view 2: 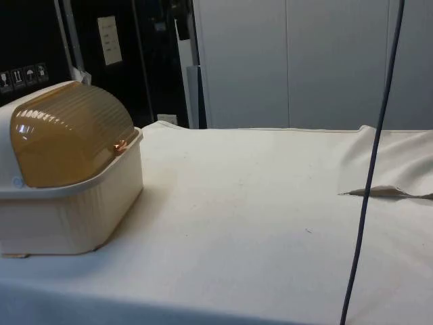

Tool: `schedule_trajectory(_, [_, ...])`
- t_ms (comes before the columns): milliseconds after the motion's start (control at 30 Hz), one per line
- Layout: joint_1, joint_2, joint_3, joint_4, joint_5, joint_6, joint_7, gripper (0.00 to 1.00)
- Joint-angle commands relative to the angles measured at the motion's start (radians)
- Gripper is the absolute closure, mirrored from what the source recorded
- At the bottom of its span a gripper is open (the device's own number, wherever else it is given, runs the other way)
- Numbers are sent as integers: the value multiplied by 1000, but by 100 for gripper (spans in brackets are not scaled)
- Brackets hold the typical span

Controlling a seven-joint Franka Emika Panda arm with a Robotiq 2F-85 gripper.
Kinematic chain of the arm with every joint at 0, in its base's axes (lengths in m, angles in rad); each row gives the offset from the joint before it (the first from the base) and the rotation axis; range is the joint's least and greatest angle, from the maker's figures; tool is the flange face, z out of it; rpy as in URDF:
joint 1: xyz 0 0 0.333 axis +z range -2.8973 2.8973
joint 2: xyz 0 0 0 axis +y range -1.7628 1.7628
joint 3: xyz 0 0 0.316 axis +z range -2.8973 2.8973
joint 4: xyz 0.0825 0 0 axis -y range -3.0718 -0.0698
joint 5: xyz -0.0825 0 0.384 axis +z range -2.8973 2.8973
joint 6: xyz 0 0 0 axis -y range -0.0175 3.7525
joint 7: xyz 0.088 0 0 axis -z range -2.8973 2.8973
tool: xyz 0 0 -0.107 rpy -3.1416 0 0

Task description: Open the lid, then close it.

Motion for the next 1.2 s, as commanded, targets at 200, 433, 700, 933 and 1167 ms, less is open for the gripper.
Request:
schedule_trajectory(200, [7,11,26,-34,-19,73,37,0])
schedule_trajectory(433, [5,18,47,-62,-23,115,51,0])
schedule_trajectory(700, [5,39,65,-99,-29,191,63,0])
schedule_trajectory(933, [9,63,74,-139,-39,281,76,0])
schedule_trajectory(1167, [9,84,81,-165,-42,348,77,0])
